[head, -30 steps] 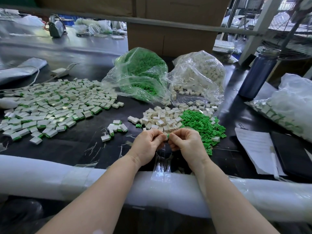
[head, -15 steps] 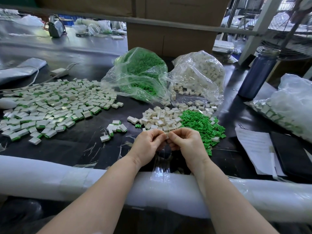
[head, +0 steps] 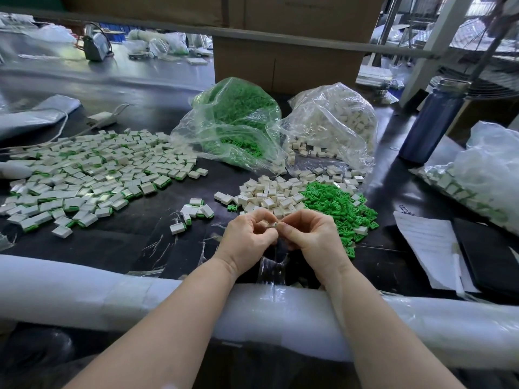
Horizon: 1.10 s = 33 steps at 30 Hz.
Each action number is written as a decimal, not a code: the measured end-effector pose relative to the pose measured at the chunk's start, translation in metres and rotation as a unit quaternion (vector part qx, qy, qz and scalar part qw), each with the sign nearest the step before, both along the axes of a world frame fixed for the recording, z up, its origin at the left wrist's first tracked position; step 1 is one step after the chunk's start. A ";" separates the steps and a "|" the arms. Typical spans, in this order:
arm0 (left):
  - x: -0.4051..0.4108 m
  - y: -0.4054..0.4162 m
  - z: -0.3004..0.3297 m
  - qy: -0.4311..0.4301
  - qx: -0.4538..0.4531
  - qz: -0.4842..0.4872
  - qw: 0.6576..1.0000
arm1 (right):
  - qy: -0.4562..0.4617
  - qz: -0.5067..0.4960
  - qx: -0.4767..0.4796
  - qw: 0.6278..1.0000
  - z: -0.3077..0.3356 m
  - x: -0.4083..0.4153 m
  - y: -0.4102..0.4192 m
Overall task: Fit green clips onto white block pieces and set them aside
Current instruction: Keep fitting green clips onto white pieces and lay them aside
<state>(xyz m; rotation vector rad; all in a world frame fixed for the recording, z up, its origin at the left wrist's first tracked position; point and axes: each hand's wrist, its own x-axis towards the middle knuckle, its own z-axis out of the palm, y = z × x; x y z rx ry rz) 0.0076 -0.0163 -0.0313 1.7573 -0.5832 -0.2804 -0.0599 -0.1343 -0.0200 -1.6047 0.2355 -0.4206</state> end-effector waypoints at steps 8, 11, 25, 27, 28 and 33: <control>0.000 0.001 0.006 0.019 -0.055 -0.019 0.998 | -0.004 0.013 0.042 0.999 -0.001 0.002 -0.002; -0.001 0.002 0.009 -0.007 -0.038 -0.023 0.999 | 0.016 0.053 0.056 0.997 -0.001 0.003 0.000; -0.005 0.002 0.012 -0.049 0.022 -0.084 0.995 | 0.054 0.071 0.025 0.996 0.001 0.001 -0.002; -0.005 0.002 0.013 -0.052 0.024 -0.092 0.994 | 0.051 0.072 0.034 0.996 0.002 0.000 -0.002; -0.006 0.002 0.013 -0.055 0.026 -0.096 0.994 | 0.051 0.072 0.039 0.995 0.002 0.000 -0.002; -0.006 0.001 0.012 -0.067 0.032 -0.106 0.992 | 0.048 0.069 0.038 0.996 0.001 0.000 -0.003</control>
